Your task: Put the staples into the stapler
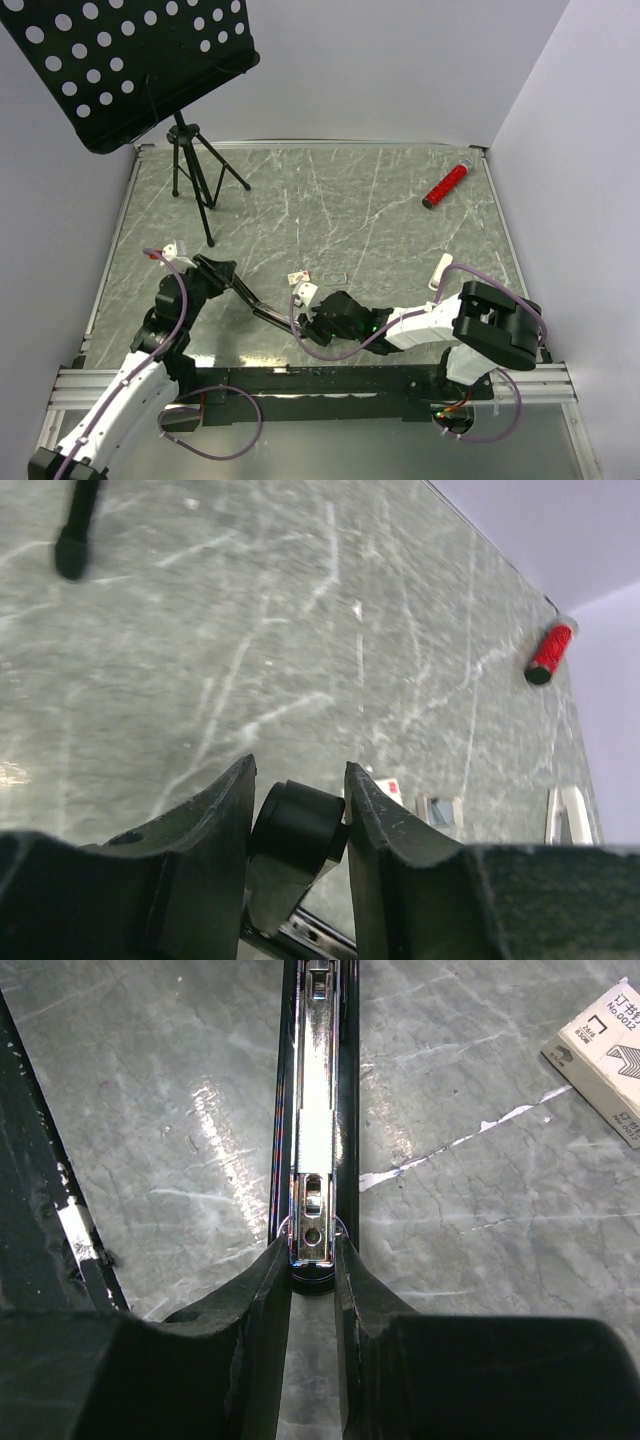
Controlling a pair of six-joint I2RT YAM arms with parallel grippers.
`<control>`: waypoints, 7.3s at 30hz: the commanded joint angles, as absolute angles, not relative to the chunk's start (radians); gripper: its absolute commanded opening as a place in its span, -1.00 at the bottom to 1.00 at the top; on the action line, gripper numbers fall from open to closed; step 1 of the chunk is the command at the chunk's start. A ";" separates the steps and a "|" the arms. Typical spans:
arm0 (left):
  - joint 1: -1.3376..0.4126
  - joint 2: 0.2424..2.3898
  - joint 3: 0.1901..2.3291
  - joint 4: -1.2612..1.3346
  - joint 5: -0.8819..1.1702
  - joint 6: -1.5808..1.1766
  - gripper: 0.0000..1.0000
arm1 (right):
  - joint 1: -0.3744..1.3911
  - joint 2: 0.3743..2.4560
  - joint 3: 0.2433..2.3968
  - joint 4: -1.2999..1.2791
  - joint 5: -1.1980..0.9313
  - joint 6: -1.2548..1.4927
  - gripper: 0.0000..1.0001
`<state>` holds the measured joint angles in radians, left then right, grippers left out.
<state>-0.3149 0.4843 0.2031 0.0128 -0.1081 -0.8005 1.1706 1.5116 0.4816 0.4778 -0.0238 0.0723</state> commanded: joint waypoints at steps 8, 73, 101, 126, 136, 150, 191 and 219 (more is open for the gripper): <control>-0.725 0.517 0.279 -0.133 -0.304 -0.902 -0.40 | 1.163 1.503 0.476 0.483 -0.002 0.067 -0.85; -1.436 1.462 0.725 -0.244 -0.773 -1.370 0.23 | 1.131 1.532 0.316 0.871 0.023 0.163 -0.10; -0.741 0.631 0.413 -0.357 -0.562 -1.190 0.99 | 1.025 1.121 0.509 0.005 -0.032 0.140 0.94; -0.537 0.508 0.614 -0.353 -0.675 -0.520 0.99 | 1.072 1.663 1.244 -0.644 -0.101 -0.178 0.64; -0.537 0.396 0.552 -0.233 -0.854 -0.370 0.99 | 1.100 1.787 1.324 -0.715 -0.038 -0.184 0.17; -0.518 0.397 0.540 -0.207 -0.815 -0.356 0.99 | 1.126 1.897 1.232 -0.687 -0.066 -0.141 -1.00; -0.506 0.368 0.535 -0.202 -0.805 -0.359 0.99 | 0.668 1.585 1.324 -0.874 0.173 0.271 -1.00; -0.506 0.359 0.672 -0.345 -0.853 -0.436 0.94 | 0.206 1.341 1.003 -0.632 0.146 0.451 0.76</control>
